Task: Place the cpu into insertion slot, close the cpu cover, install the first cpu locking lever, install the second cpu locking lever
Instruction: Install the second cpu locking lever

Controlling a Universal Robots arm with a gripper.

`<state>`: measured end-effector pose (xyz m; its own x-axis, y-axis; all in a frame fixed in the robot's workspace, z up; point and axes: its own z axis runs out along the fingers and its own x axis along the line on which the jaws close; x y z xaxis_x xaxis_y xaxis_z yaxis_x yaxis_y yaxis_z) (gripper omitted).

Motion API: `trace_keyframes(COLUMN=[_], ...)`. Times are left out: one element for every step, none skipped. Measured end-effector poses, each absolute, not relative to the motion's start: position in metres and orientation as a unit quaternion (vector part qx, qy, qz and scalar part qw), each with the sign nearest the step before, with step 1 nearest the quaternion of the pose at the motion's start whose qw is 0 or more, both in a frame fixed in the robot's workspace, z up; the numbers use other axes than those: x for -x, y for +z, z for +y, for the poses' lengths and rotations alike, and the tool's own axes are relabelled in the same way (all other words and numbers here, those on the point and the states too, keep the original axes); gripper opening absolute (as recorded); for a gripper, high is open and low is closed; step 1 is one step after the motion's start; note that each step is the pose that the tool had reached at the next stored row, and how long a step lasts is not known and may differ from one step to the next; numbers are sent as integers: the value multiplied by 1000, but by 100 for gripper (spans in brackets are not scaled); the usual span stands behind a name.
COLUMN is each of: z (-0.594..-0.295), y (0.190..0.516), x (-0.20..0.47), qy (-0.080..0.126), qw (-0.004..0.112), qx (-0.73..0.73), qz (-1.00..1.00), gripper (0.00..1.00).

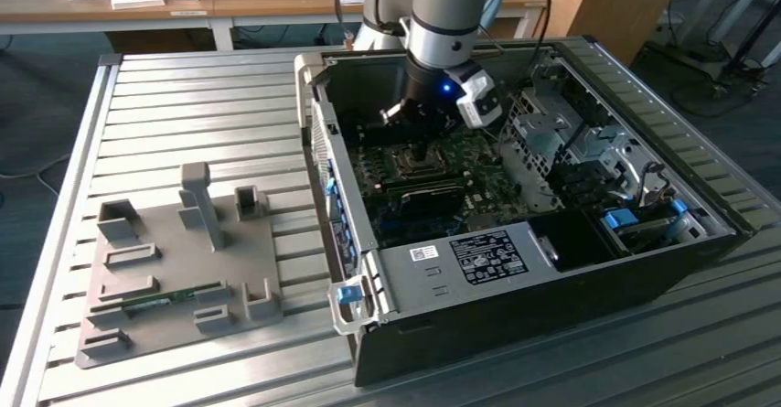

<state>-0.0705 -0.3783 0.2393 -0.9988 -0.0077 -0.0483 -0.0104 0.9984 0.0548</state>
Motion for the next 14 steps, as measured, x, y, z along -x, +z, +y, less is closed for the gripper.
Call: trace_keyframes(z=[-379,-379,-380,-380,-380,-380,-380,-380,-380,-380,-381,-381,-381,-381], y=[239,239,239,239,239,239,239,239,239,239,239,238,238,238], x=[70,71,71,71,71,72,72,73,75,76,78,79,81,82], qy=[28,28,28,28,28,28,28,28,27,28,28,28,28,28], qw=[24,24,24,24,24,24,24,24,24,24,24,24,24,24], qx=[5,4,4,4,5,5,5,5,5,5,5,5,5,5], qz=[999,999,999,999,999,999,999,999,999,999,999,999,999,999], gripper=[11,11,11,11,11,11,11,11,11,11,11,11,11,11])
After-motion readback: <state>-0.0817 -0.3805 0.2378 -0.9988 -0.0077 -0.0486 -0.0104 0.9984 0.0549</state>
